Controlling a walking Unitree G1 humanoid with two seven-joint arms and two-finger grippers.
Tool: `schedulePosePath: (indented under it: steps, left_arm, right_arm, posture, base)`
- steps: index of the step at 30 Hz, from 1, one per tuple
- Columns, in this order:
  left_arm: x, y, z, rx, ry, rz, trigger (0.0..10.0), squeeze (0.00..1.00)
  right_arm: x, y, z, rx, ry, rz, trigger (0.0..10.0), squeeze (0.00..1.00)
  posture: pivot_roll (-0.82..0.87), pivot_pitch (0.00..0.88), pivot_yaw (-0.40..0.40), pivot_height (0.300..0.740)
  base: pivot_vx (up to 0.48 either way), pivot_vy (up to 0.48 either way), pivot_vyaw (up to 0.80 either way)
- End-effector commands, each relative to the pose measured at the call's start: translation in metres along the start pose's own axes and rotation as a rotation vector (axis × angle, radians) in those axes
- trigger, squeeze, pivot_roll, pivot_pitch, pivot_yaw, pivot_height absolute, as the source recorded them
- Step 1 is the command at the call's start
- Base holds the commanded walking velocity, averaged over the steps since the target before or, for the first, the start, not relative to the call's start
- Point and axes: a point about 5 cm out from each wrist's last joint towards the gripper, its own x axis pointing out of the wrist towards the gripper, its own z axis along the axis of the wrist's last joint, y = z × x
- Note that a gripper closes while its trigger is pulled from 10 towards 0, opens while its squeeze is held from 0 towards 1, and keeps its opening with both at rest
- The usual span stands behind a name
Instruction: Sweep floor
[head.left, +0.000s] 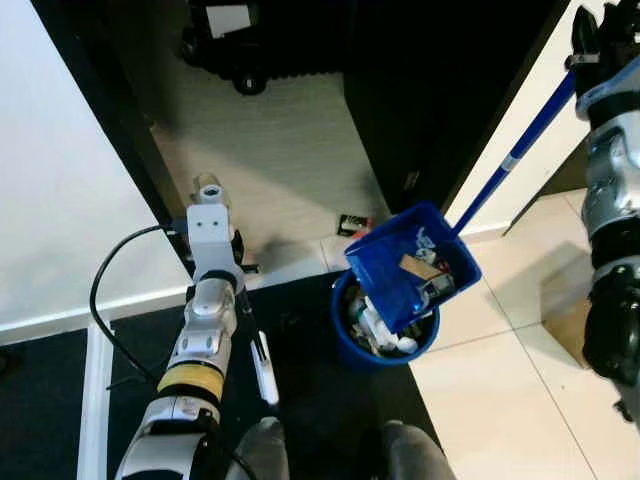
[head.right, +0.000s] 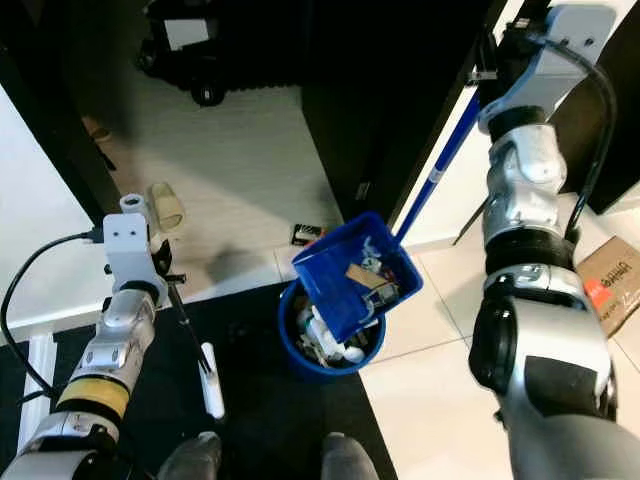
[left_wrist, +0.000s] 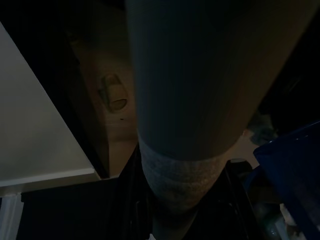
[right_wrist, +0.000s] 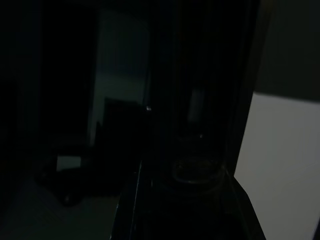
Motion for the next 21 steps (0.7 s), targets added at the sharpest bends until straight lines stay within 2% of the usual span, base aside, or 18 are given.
schedulePosePath:
  steps: [1, 2, 4, 8, 10, 14, 17, 18, 21]
  left_arm:
    - [-0.001, -0.001, 0.002, 0.007, -0.024, -0.006, 10.0, 0.0]
    - [-0.001, -0.001, 0.002, 0.007, -0.024, -0.006, 10.0, 0.0]
    - [-0.002, 0.001, 0.002, 0.01, -0.026, -0.004, 10.0, 0.0]
    - [-0.002, 0.001, 0.002, 0.01, -0.026, -0.003, 10.0, 0.0]
    - [-0.002, 0.002, 0.002, 0.01, -0.026, -0.005, 10.0, 0.0]
    - [-0.002, 0.002, 0.002, 0.01, -0.027, -0.006, 10.0, 0.0]
    - [-0.003, 0.002, 0.002, 0.009, -0.027, -0.008, 10.0, 0.0]
    - [-0.003, 0.002, 0.002, 0.009, -0.027, -0.008, 10.0, 0.0]
    - [-0.004, 0.002, 0.001, 0.008, -0.026, -0.009, 10.0, 0.0]
  right_arm:
    - [0.002, 0.004, 0.017, -0.049, -0.119, 0.018, 10.0, 0.0]
    - [0.002, 0.004, 0.017, -0.049, -0.119, 0.018, 10.0, 0.0]
    - [-0.005, 0.021, 0.016, -0.066, -0.172, 0.082, 10.0, 0.0]
    - [-0.009, 0.032, 0.015, -0.058, -0.201, 0.112, 10.0, 0.0]
    - [-0.015, 0.05, 0.015, -0.027, -0.227, 0.153, 10.0, 0.0]
    - [-0.018, 0.061, 0.015, -0.001, -0.238, 0.181, 10.0, 0.0]
    - [-0.025, 0.08, 0.014, 0.012, -0.225, 0.257, 10.0, 0.0]
    - [-0.025, 0.08, 0.014, 0.012, -0.225, 0.257, 10.0, 0.0]
    - [-0.039, 0.103, 0.017, -0.012, -0.247, 0.37, 10.0, 0.0]
  posture:
    - [0.02, 0.042, -0.066, 0.74]
    - [0.02, 0.042, -0.066, 0.74]
    - [0.02, 0.042, -0.067, 0.74]
    - [0.02, 0.042, -0.067, 0.74]
    - [0.02, 0.041, -0.066, 0.74]
    - [0.02, 0.043, -0.068, 0.74]
    - [0.02, 0.043, -0.069, 0.74]
    - [0.02, 0.043, -0.069, 0.74]
    - [0.03, 0.044, -0.07, 0.74]
  base:
    - [0.0, 0.0, 0.0]
    - [0.0, 0.0, 0.0]
    - [0.0, 0.0, 0.0]
    - [0.0, 0.0, 0.0]
    - [0.0, 0.0, 0.0]
    - [0.0, 0.0, 0.0]
    - [0.0, 0.0, 0.0]
    - [0.0, 0.0, 0.0]
    - [0.0, 0.0, 0.0]
